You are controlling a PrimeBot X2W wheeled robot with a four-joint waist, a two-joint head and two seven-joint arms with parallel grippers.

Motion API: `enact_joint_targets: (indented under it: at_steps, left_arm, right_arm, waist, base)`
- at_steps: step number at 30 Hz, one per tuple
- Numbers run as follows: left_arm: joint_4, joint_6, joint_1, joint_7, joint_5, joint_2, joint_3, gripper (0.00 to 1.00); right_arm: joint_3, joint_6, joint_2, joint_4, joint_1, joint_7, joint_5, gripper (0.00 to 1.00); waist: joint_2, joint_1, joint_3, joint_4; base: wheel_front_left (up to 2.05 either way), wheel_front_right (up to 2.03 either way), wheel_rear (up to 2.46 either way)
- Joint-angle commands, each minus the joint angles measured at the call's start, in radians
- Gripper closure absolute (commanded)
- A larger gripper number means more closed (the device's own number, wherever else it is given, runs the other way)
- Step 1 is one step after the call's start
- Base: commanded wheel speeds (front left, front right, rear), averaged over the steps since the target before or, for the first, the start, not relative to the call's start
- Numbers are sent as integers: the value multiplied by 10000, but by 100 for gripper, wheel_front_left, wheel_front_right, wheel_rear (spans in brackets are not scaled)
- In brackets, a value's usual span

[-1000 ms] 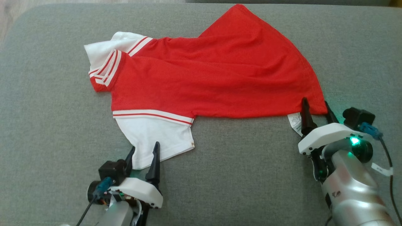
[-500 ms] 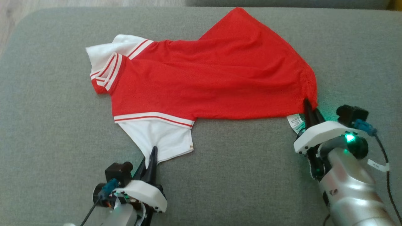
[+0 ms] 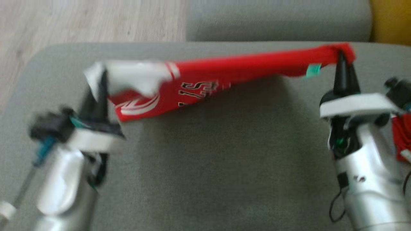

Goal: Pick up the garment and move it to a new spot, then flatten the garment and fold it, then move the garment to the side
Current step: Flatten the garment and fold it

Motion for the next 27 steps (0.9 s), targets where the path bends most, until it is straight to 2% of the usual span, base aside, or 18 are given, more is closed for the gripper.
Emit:
enact_joint_targets:
  at_steps: [1,4,9,14,17,20,23,27]
  left_arm:
    - [-429,-10,-723,-51,70,350,465,100]
    - [-1107,-59,-1644,59,254,930,575,100]
    - [-2249,-89,-3091,844,508,1637,633,100]
    - [-2519,-106,-3802,1828,449,1805,476,100]
    - [-2305,-106,-4028,2206,342,1662,303,100]
    - [-1806,4,-4404,2216,420,1511,195,100]
    - [-1175,373,-5194,1696,670,1354,296,100]
    - [-377,956,-6504,706,1293,1281,341,100]
  right_arm:
    - [145,-7,-70,-446,-595,23,122,100]
    - [127,-7,-281,-1404,-974,504,737,100]
    - [-262,-7,-458,-2999,-1560,1717,1179,100]
    - [-912,-7,-267,-4042,-1898,3037,832,100]
    - [-1287,-7,-79,-4106,-2062,3645,382,100]
    - [-1530,-7,66,-3832,-2578,3809,-121,100]
    - [-1691,-7,125,-3300,-3646,3325,-820,100]
    - [-2221,-7,169,-2198,-5571,2136,-1410,100]
  waist:
    - [0,1,-252,-105]
    - [0,1,-537,-165]
    - [0,1,-666,-221]
    - [0,1,-252,-330]
    - [0,1,280,-402]
    - [0,1,983,-486]
    - [0,1,1651,-548]
    - [0,1,2314,-645]
  base:
    - [0,0,0]
    - [0,0,0]
    - [0,0,0]
    - [0,0,0]
    - [0,0,0]
    - [0,0,0]
    - [0,0,0]
    - [0,0,0]
